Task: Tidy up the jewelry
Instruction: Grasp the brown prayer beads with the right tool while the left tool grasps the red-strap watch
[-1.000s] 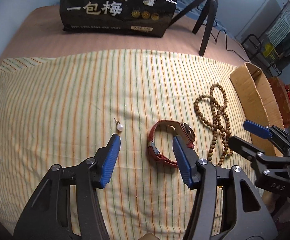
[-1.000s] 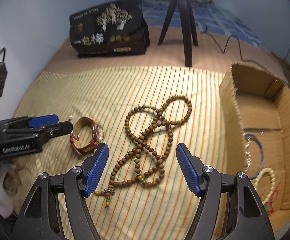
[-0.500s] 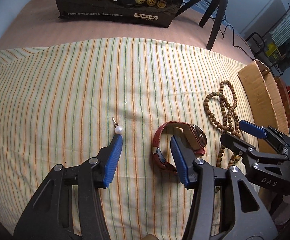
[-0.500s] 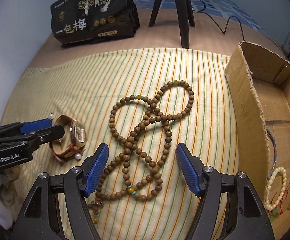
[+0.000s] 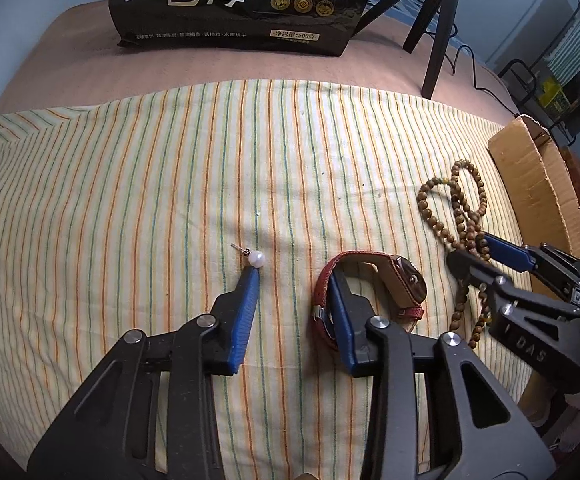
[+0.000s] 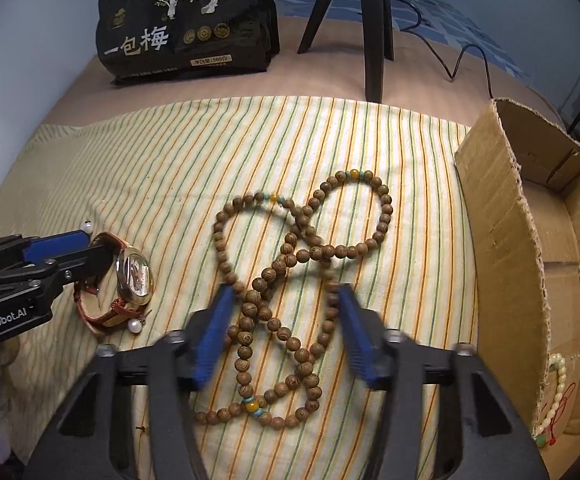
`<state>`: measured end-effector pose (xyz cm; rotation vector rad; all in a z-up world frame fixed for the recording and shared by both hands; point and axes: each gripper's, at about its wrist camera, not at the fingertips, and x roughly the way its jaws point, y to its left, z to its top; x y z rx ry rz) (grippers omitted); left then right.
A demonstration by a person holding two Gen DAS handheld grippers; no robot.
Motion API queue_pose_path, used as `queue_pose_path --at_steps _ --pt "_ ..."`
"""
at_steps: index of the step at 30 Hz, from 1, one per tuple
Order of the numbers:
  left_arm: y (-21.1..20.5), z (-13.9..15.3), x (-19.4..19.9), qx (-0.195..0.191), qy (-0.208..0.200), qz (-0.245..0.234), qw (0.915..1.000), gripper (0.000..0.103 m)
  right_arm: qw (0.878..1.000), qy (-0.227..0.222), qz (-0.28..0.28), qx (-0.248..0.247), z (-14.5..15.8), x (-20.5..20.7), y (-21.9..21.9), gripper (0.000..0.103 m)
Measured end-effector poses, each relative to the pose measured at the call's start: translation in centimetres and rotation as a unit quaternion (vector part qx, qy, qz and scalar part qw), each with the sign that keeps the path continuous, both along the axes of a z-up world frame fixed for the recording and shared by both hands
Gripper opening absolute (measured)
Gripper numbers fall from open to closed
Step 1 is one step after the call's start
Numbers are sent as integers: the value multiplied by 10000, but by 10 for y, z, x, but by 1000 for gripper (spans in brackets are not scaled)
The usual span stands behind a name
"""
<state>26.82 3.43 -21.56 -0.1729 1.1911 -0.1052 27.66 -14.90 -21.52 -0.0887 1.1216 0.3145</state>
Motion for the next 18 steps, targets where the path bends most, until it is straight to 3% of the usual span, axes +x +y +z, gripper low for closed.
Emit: queue_pose_path --at_steps 2,7,18 --pt "-1 0 0 44 -25 -1 10000 26 10000 17 4 89 1 -1 -2 20" --pt "-1 3 -1 -41 -32 -1 10000 7 9996 39 14 291 3 -2 -5 6" --pt "-2 19 -9 -88 -249 62 9996 4 9977 -211 -8 646 28 -11 -14 5"
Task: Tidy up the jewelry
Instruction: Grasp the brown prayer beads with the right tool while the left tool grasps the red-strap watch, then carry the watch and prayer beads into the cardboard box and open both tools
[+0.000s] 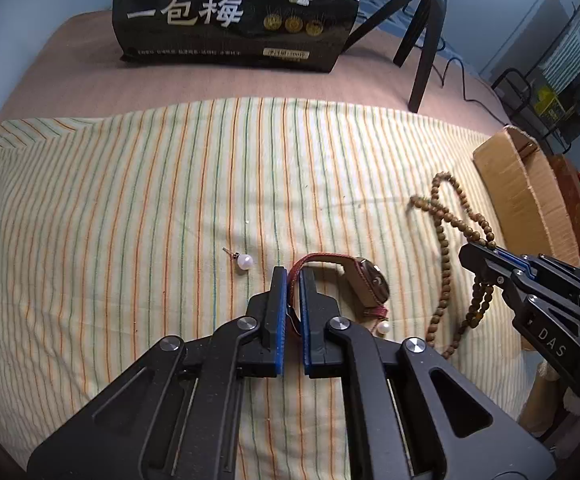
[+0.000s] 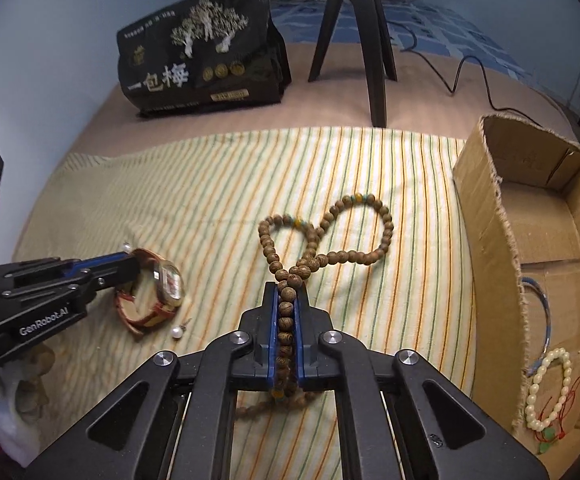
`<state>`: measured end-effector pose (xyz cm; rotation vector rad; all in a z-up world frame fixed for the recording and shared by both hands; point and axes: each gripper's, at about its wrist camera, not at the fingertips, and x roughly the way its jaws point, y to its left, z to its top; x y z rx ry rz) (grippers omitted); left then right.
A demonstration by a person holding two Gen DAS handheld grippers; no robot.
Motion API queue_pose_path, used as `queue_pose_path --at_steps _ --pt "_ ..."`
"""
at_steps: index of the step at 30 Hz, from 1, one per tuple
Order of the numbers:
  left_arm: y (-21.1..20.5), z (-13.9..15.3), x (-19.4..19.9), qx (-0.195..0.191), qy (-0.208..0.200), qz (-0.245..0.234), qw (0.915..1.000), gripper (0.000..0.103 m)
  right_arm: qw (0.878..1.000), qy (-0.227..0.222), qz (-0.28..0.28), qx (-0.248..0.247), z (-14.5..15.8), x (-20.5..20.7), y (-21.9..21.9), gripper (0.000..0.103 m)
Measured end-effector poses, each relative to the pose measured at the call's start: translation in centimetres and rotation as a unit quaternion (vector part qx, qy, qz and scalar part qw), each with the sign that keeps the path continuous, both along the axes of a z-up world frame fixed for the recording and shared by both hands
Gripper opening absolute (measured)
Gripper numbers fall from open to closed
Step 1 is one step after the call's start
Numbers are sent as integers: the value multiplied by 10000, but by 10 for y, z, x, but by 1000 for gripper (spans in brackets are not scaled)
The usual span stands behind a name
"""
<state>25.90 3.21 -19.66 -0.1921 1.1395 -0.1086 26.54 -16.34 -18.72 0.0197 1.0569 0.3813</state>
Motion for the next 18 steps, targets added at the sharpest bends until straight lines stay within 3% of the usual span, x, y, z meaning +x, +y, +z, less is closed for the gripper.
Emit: queue_pose_path --at_steps 7,10,11,13,18 --pt "2 14 -7 -116 -171 5 9998 3 9998 -195 54 93 17 -11 2 5" --pt "2 8 -4 -236 -3 -34 9997 4 9997 -220 64 121 21 -13 3 5" --pt "3 5 -2 -210 76 34 9997 7 9996 -229 70 118 21 -13 3 5" --pt "2 2 1 -189 139 99 9997 39 9996 -243 64 132 23 -15 2 5" --pt "3 -5 6 -234 234 167 9993 40 9996 -226 60 166 24 -16 -2 5"
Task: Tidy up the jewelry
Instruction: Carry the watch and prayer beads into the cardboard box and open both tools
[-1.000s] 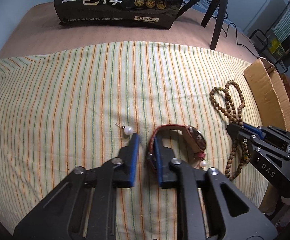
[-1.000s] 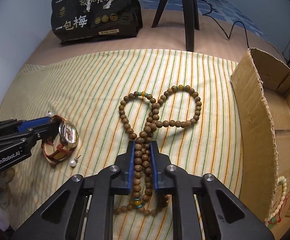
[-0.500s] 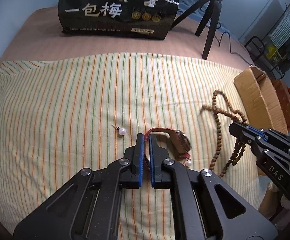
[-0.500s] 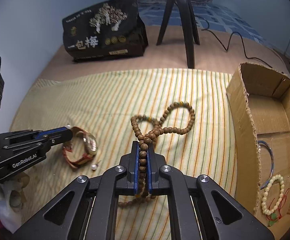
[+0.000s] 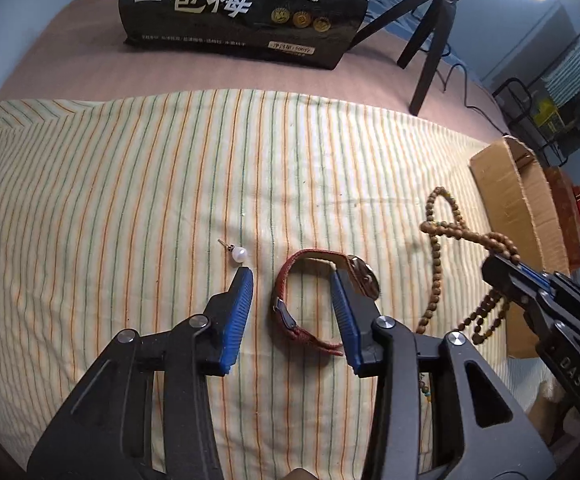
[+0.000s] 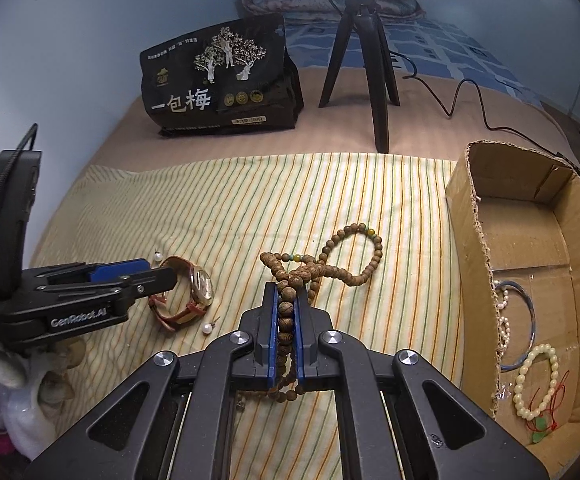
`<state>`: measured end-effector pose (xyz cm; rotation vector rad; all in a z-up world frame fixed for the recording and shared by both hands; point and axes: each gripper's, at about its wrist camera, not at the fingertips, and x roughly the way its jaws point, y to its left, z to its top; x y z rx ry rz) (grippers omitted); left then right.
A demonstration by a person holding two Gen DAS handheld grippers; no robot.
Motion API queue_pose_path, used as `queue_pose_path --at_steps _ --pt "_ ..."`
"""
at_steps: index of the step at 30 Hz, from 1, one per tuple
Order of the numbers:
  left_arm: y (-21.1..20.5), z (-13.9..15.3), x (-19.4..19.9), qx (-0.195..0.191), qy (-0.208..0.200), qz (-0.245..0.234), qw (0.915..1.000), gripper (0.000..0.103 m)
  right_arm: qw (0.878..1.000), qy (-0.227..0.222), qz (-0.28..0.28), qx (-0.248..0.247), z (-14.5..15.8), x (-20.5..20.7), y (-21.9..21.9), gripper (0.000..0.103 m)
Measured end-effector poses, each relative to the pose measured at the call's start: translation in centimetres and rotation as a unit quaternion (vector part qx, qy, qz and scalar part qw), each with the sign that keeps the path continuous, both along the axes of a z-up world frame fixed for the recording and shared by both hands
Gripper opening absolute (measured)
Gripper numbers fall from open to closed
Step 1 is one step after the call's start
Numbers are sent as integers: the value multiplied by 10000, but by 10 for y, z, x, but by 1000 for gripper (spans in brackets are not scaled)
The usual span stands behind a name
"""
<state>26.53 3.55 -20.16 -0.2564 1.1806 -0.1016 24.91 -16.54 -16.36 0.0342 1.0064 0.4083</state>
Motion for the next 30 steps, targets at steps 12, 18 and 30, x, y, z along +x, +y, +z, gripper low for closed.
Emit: queue_pose_path --at_steps 12,18,30 --pt "-11 -13 4 459 -153 -78 9988 5 10000 -43 -15 -34 1 2 -3 5" --pt "-11 6 -2 312 -362 -70 9988 5 9999 -149 -16 40 12 -3 -5 5" --pt "-29 70 -27 -121 -1074 -168 9940 5 9978 -621 -16 223 57 -23 -13 5"
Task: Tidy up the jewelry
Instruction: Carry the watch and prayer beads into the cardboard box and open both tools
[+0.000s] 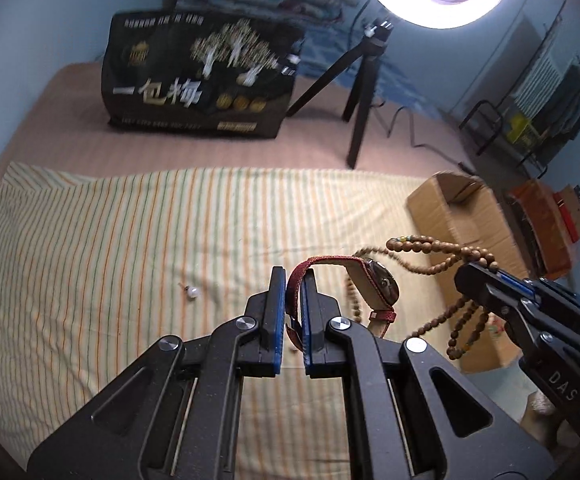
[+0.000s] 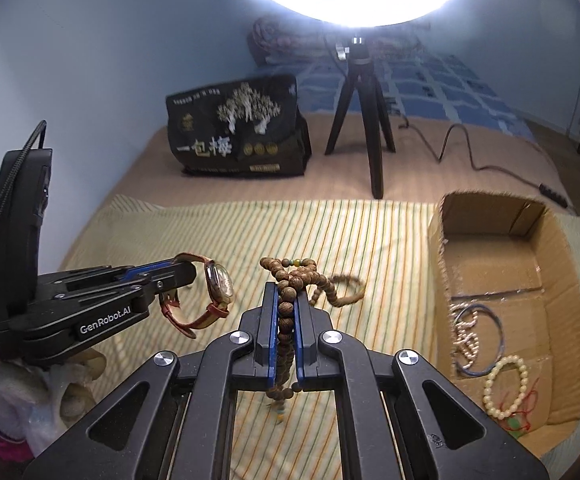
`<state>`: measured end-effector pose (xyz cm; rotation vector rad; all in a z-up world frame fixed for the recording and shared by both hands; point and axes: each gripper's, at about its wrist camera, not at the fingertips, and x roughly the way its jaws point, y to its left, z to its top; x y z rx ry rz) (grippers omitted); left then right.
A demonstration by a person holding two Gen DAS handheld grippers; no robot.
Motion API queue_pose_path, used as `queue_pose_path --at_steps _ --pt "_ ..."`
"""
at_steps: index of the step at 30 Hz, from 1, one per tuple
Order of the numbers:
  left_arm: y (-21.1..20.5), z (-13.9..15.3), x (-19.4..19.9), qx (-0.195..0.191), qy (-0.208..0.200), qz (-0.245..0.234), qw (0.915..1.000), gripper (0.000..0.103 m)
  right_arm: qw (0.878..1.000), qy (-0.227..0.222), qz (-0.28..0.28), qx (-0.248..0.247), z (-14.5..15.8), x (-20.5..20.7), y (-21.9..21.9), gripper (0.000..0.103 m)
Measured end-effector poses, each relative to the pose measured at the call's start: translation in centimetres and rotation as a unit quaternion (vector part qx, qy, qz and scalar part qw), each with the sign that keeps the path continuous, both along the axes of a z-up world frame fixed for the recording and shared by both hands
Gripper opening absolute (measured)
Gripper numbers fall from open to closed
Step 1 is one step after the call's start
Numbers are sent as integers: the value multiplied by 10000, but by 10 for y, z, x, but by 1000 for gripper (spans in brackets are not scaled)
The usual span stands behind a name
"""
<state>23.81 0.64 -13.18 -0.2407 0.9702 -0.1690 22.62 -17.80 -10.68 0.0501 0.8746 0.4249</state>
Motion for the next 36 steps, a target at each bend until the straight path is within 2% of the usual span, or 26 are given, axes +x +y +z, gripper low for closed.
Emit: queue_pose_path --at_steps 10,15,19,24,28,36 --pt "-26 47 -13 -231 -499 -213 9983 5 9971 -584 -319 368 48 -15 -42 5" --pt "-48 58 -16 -299 -610 -395 9969 5 9924 -806 -523 773 71 -19 -71 5" --pt "-69 61 -19 -287 -673 -553 9958 5 9885 -1042 -686 850 86 -24 -90 5" --pt "-95 61 -18 -284 -694 -759 9943 5 9848 -1130 -910 950 90 -23 -113 5" --pt "-111 59 -17 -305 -673 -874 9934 5 9841 -1168 -1057 827 89 -21 -127 5" --pt "-148 52 -18 -253 -654 -1158 9908 5 9826 -1091 -1313 734 76 -6 -154 5"
